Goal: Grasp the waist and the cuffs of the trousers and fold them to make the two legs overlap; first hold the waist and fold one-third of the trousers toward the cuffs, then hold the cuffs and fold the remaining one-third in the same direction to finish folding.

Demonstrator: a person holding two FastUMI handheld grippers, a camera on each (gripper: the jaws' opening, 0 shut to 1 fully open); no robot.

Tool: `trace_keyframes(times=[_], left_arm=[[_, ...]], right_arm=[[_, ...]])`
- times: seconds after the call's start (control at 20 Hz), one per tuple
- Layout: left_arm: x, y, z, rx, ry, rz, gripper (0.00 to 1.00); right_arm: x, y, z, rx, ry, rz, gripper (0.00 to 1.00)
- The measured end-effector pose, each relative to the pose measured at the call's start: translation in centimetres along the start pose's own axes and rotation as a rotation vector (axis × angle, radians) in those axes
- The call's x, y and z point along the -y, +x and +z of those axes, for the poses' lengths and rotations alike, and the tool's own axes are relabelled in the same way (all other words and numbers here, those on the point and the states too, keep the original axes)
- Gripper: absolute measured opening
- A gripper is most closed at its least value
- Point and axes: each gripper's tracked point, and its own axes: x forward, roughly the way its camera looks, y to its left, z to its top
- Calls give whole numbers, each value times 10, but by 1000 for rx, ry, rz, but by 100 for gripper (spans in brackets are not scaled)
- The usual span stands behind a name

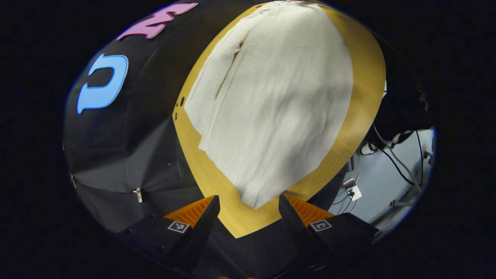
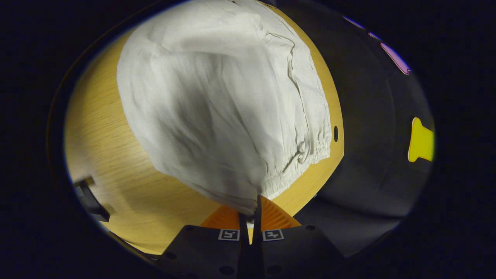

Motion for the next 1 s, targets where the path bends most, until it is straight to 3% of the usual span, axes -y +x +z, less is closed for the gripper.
trace_keyframes(times=[0.2,0.5,0.6,0.65,0.7,0.75,0.85,1.0], left_arm=[[-1,15,16,29,149,1,95],[-20,46,48,78,189,-30,78],[-24,54,53,70,198,-55,67],[-24,58,55,58,189,-72,55],[-24,61,56,52,176,-89,49],[-23,63,57,47,164,-98,35],[-21,66,60,38,153,-108,20],[-22,68,60,37,126,-95,8]], right_arm=[[0,-1,0,6,-18,-10,6],[2,0,0,10,-13,-4,6],[2,0,0,10,-20,-9,6],[2,-1,0,9,-24,-12,6],[2,-1,0,8,-26,-14,6],[2,-1,0,6,-29,-17,6],[2,-1,0,6,-32,-21,6],[3,-1,-1,0,-27,-27,6]])
